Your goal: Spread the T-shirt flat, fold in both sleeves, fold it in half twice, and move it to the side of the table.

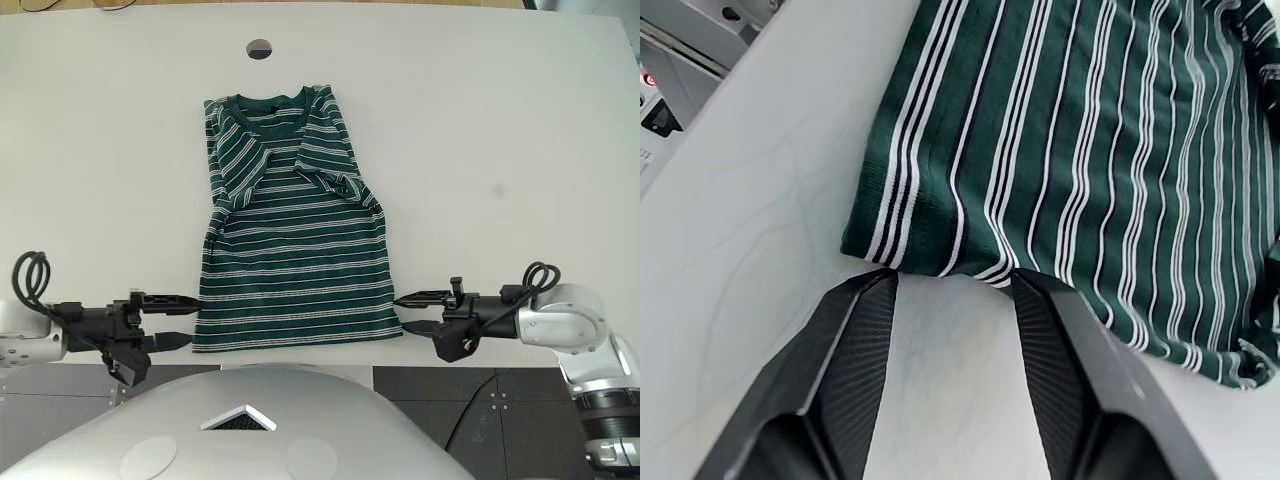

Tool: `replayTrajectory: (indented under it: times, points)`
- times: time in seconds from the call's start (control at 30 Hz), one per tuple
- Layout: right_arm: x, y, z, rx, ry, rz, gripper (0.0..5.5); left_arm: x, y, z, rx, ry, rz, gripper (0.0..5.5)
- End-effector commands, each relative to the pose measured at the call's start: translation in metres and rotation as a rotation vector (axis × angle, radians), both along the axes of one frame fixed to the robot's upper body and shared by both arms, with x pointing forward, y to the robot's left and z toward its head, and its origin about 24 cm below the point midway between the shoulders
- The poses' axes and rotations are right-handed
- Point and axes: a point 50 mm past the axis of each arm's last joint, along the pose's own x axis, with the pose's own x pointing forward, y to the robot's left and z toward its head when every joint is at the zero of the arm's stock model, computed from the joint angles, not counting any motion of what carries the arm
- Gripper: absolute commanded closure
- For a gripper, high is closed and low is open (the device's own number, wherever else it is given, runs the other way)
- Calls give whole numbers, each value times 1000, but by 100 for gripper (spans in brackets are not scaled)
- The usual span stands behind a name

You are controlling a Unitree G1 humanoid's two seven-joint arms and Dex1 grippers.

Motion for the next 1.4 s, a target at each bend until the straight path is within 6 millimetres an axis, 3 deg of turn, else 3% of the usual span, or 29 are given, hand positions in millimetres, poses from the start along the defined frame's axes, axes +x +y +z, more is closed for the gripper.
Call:
replayTrajectory:
  times: [0.03,0.17,0.37,0.5,0.83,0.9,1.1,1.3,1.4]
  points:
    - [-15,-1,-20,-124,121,57,337,-15,-5,-27,165,120,-43,149]
    - [-15,0,-21,-122,133,58,337,-11,-13,-23,163,120,-47,149]
    - [-10,2,-21,-98,142,35,477,-4,-14,-18,158,112,-30,274]
    - [-8,3,-19,-85,145,28,540,-1,-15,-17,151,89,-39,346]
    - [0,6,-10,-11,173,-53,540,3,-20,-18,97,111,14,534]
    - [1,2,-9,-27,206,-92,540,4,-20,-18,93,109,18,534]
    - [-5,-12,-9,-127,294,-110,444,3,-19,-22,100,117,19,540]
    - [-5,-9,-9,-124,248,-55,353,4,-20,-27,85,85,23,540]
    - [-5,-3,-9,-102,203,-5,350,5,-20,-28,82,74,23,540]
